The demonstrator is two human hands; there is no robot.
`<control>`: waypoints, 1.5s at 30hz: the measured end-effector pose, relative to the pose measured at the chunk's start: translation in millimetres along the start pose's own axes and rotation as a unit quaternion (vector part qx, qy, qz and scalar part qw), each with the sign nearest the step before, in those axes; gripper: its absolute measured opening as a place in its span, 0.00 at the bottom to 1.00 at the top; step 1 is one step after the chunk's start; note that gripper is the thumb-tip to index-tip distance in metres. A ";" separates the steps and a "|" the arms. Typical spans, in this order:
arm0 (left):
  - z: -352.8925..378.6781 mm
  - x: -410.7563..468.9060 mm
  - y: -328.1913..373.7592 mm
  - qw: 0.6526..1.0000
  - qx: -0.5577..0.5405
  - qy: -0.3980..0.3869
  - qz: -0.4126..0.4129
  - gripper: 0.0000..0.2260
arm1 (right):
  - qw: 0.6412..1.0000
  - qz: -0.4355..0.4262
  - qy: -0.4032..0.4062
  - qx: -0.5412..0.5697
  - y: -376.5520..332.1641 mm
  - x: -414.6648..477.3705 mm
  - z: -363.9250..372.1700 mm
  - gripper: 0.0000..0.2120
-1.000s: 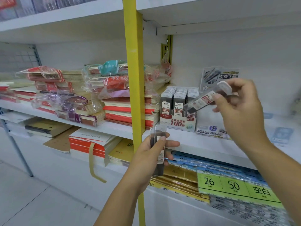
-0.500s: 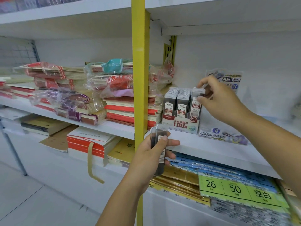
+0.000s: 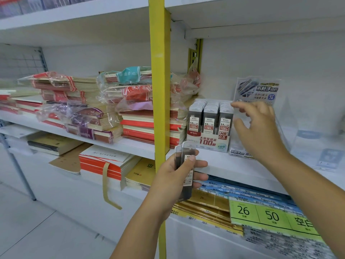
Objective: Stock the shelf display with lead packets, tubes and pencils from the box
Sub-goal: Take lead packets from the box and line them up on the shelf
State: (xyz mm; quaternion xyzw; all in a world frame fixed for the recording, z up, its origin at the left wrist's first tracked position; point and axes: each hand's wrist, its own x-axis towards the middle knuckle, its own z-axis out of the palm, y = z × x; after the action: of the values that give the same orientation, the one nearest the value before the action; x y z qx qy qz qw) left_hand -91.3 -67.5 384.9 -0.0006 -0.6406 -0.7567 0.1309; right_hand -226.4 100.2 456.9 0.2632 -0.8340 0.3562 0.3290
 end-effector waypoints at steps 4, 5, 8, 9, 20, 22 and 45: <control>3.8 -0.6 -1.3 1.000 -0.007 -0.018 -0.005 0.15 | 0.994 -0.023 -0.034 0.104 -16.4 -40.1 -6.4 0.11; 5.5 -1.0 -1.8 1.000 -0.005 -0.024 -0.006 0.17 | 0.989 -0.017 -0.063 0.134 -20.4 -49.7 -6.5 0.10; 11.1 -1.6 -4.8 0.999 0.001 -0.044 -0.009 0.16 | 0.960 0.037 -0.169 0.220 -29.4 -65.7 -5.0 0.10; 13.1 -1.8 -6.2 0.999 0.007 -0.051 -0.010 0.14 | 0.946 0.053 -0.203 0.248 -30.8 -67.7 -4.9 0.10; 13.4 -4.8 -11.3 0.995 0.053 -0.085 -0.015 0.20 | 0.915 0.118 -0.157 0.353 -17.6 -69.2 -7.7 0.07; 12.8 -4.6 -10.8 0.995 0.054 -0.084 -0.015 0.20 | 0.915 0.107 -0.151 0.358 -18.7 -72.1 -5.5 0.10; 1.3 -2.6 3.2 0.998 0.044 -0.036 -0.015 0.07 | 0.994 -0.056 -0.083 -0.033 -10.2 27.2 -9.6 0.13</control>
State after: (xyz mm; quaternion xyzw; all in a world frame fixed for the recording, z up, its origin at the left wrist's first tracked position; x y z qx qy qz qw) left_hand -88.4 -66.2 387.8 -0.0121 -0.6775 -0.7291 0.0962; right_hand -233.6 95.8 486.4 0.3270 -0.8536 0.2866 0.2869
